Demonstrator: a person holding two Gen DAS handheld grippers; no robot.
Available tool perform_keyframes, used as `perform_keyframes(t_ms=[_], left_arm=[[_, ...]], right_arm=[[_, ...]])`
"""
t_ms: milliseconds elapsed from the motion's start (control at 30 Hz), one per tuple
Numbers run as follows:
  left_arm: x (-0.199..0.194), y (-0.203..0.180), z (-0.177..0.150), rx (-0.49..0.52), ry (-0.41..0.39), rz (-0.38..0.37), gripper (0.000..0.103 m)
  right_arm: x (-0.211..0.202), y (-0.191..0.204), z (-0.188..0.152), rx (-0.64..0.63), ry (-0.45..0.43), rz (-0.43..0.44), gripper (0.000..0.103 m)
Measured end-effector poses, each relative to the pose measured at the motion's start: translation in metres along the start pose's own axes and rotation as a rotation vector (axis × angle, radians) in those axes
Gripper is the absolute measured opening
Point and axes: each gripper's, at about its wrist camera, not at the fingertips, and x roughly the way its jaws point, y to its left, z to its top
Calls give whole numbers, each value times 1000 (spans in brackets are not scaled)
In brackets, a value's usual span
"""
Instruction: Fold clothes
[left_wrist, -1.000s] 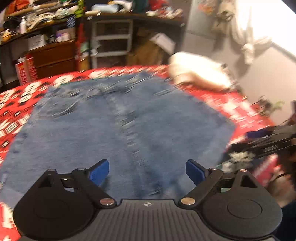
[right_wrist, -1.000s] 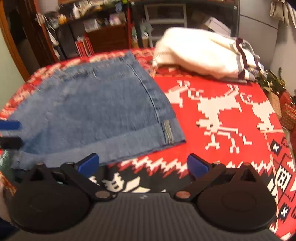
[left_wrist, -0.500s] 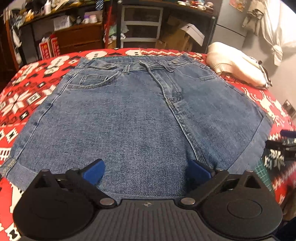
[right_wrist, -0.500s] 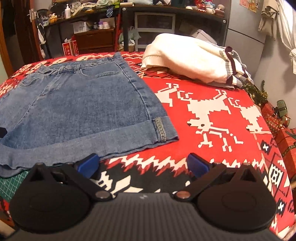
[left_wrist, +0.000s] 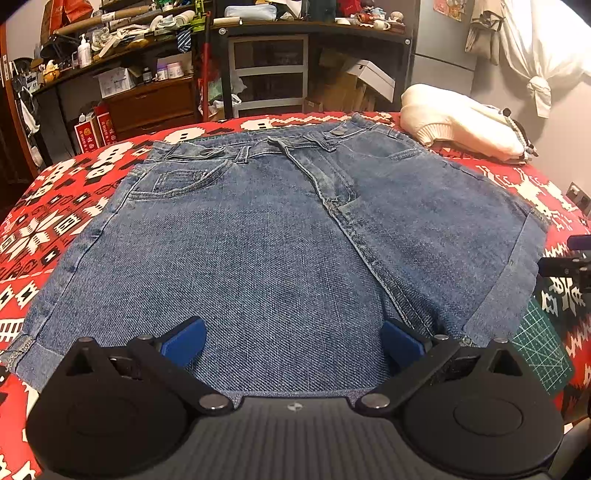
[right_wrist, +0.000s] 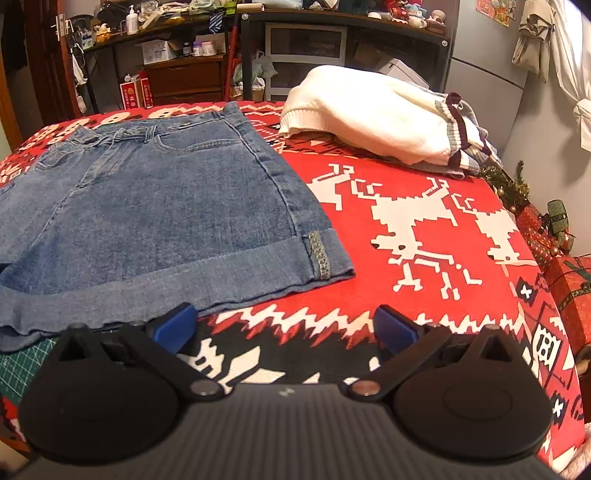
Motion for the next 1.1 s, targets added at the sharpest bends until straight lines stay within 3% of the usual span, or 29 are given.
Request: perform_keyframes(t_ms=[233,400,667,1000,1100], left_arm=[[-10,22,11,-67,6,-5,78],[-28,51,23,-99,-32,16,78],[-50,104,26,-49,-48,94,78],[-63,180,0,-439,-78,13,76],[-63,193,-7,-533,-89,23,76]], right_arm=[[0,-1,0,4,0,4,103],[0,-1,1,6,3,2,103],[0,0,0,10,5,-2,103],[1,0,1,11,5,-4,103],[1,0,1,11,4,-4,103]])
